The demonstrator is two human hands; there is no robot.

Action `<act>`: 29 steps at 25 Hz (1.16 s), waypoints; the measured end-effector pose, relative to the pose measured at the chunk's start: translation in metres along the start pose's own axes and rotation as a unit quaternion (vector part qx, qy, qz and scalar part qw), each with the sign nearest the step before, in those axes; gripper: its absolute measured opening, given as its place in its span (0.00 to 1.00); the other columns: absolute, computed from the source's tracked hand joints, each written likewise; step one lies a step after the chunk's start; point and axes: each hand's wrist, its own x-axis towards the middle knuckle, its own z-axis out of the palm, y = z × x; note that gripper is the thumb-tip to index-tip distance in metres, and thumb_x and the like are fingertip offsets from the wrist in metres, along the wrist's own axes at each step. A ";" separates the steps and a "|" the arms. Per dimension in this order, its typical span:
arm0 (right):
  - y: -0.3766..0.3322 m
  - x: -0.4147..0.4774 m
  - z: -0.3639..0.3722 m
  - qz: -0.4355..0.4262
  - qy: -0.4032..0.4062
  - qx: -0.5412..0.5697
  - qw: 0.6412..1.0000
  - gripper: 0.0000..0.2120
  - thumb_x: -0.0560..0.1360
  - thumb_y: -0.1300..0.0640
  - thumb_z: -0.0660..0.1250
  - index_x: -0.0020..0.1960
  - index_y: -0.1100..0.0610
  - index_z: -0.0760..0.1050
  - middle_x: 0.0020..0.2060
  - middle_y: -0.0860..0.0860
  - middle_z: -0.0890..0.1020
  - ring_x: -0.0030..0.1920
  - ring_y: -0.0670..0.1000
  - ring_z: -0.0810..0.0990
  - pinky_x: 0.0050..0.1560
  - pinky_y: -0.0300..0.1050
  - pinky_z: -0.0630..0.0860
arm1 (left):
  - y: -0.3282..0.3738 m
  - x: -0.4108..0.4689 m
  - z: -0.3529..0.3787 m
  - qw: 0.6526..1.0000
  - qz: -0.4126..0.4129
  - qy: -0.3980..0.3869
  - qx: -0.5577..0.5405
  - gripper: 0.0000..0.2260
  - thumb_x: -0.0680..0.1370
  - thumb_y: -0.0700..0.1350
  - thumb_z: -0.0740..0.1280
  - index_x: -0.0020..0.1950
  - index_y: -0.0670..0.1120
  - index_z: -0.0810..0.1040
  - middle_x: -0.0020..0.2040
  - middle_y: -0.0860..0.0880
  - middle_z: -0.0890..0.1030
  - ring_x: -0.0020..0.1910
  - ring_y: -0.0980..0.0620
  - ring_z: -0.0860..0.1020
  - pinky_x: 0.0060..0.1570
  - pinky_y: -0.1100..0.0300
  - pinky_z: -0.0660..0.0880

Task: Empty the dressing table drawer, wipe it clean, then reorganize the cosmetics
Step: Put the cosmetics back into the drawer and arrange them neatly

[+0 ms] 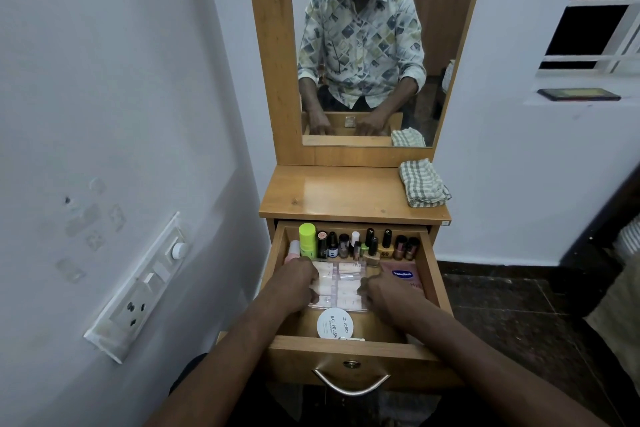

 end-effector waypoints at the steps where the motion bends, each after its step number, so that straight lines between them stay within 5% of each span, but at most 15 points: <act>1: 0.000 -0.002 -0.002 0.002 0.007 0.013 1.000 0.14 0.81 0.60 0.61 0.66 0.55 0.75 0.62 0.53 0.79 0.62 0.51 0.76 0.63 0.46 0.73 | 0.000 0.000 0.000 1.000 0.000 0.004 -0.004 0.22 0.67 0.44 0.80 0.60 0.45 0.81 0.56 0.47 0.78 0.45 0.50 0.80 0.47 0.56 0.81; 12: 0.000 -0.019 -0.016 0.074 0.080 0.098 0.989 0.16 0.80 0.53 0.64 0.67 0.50 0.74 0.64 0.50 0.78 0.61 0.48 0.77 0.60 0.41 0.73 | 0.025 -0.013 -0.003 0.993 0.009 0.114 0.005 0.13 0.75 0.49 0.72 0.57 0.46 0.82 0.57 0.47 0.74 0.50 0.49 0.79 0.45 0.62 0.73; 15: -0.004 -0.024 -0.015 0.077 0.048 0.086 0.992 0.16 0.80 0.53 0.63 0.67 0.51 0.74 0.64 0.51 0.78 0.61 0.50 0.78 0.63 0.50 0.75 | 0.032 -0.021 0.004 0.998 0.025 0.056 0.031 0.17 0.76 0.46 0.68 0.63 0.41 0.79 0.62 0.43 0.77 0.59 0.45 0.78 0.54 0.60 0.75; 17: -0.005 -0.028 -0.011 0.062 0.026 0.077 0.995 0.16 0.81 0.54 0.62 0.68 0.51 0.74 0.65 0.52 0.78 0.63 0.52 0.77 0.65 0.52 0.73 | 0.029 -0.024 0.009 0.996 0.036 0.035 0.069 0.19 0.77 0.45 0.65 0.67 0.39 0.75 0.66 0.41 0.76 0.63 0.43 0.76 0.50 0.63 0.76; 19: -0.006 -0.029 -0.008 0.050 0.012 0.062 0.997 0.18 0.81 0.58 0.60 0.71 0.52 0.72 0.66 0.52 0.78 0.64 0.52 0.76 0.65 0.47 0.72 | 0.028 -0.031 0.012 0.999 0.015 0.029 0.035 0.15 0.80 0.42 0.63 0.65 0.41 0.77 0.63 0.43 0.78 0.59 0.46 0.79 0.40 0.70 0.73; 24: -0.008 -0.030 -0.007 0.049 0.006 0.035 0.998 0.20 0.81 0.62 0.59 0.72 0.51 0.71 0.68 0.52 0.76 0.65 0.52 0.75 0.60 0.47 0.73 | 0.024 -0.034 0.008 1.000 -0.008 0.008 0.004 0.08 0.77 0.40 0.64 0.53 0.45 0.82 0.58 0.44 0.80 0.52 0.50 0.80 0.36 0.67 0.67; 27: -0.005 -0.030 -0.009 0.061 0.022 0.067 0.996 0.20 0.80 0.61 0.60 0.71 0.49 0.71 0.67 0.52 0.76 0.64 0.51 0.77 0.63 0.48 0.75 | 0.028 -0.036 -0.002 0.998 0.025 0.040 0.045 0.05 0.75 0.42 0.65 0.47 0.47 0.80 0.58 0.42 0.78 0.53 0.47 0.78 0.47 0.61 0.77; 29: -0.001 -0.032 -0.017 0.062 0.048 0.083 0.993 0.19 0.80 0.61 0.61 0.69 0.50 0.72 0.63 0.52 0.79 0.58 0.49 0.79 0.60 0.48 0.78 | 0.024 -0.039 -0.011 0.994 0.035 0.101 0.027 0.04 0.75 0.42 0.64 0.42 0.49 0.77 0.49 0.42 0.80 0.43 0.51 0.78 0.47 0.59 0.80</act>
